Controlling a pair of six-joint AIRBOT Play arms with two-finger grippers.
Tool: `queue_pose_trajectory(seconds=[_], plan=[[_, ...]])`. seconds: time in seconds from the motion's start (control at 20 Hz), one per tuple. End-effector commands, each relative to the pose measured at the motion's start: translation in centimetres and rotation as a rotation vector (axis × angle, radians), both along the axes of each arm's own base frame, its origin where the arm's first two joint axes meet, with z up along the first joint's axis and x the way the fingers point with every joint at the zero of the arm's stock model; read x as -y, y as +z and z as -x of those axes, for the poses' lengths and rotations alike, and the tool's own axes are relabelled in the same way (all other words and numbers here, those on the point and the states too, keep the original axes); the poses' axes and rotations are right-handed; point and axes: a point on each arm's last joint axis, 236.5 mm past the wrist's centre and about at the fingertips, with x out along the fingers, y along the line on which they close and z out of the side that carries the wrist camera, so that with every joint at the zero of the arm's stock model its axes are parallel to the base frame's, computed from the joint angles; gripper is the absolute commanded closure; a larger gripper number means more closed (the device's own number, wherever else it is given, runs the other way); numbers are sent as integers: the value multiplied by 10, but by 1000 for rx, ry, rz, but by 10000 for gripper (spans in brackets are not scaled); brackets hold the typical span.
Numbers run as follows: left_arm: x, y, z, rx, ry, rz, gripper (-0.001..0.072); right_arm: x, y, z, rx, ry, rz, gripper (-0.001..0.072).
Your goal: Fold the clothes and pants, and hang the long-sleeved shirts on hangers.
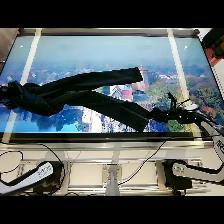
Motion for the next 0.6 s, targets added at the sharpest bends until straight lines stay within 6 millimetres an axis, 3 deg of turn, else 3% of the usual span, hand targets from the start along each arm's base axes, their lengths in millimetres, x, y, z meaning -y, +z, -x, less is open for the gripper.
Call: queue_pose_trajectory(seconds=[0.0,0.05,0.15,0.25,0.4,0.55], plan=[[-1,0,-1,3,2,-1,661,3,8,-33,83,-70,-8,491],[-1,0,-2,9,1,-3,661,1,15,-41,114,-49,-4,580],[1,5,-12,56,5,8,661,0,38,-67,221,5,25,682],[5,20,-35,187,46,51,661,11,73,-105,356,29,73,682],[6,63,-75,452,138,136,660,38,140,-165,573,41,211,683],[5,109,-92,573,138,142,660,58,210,-201,754,77,351,683]])
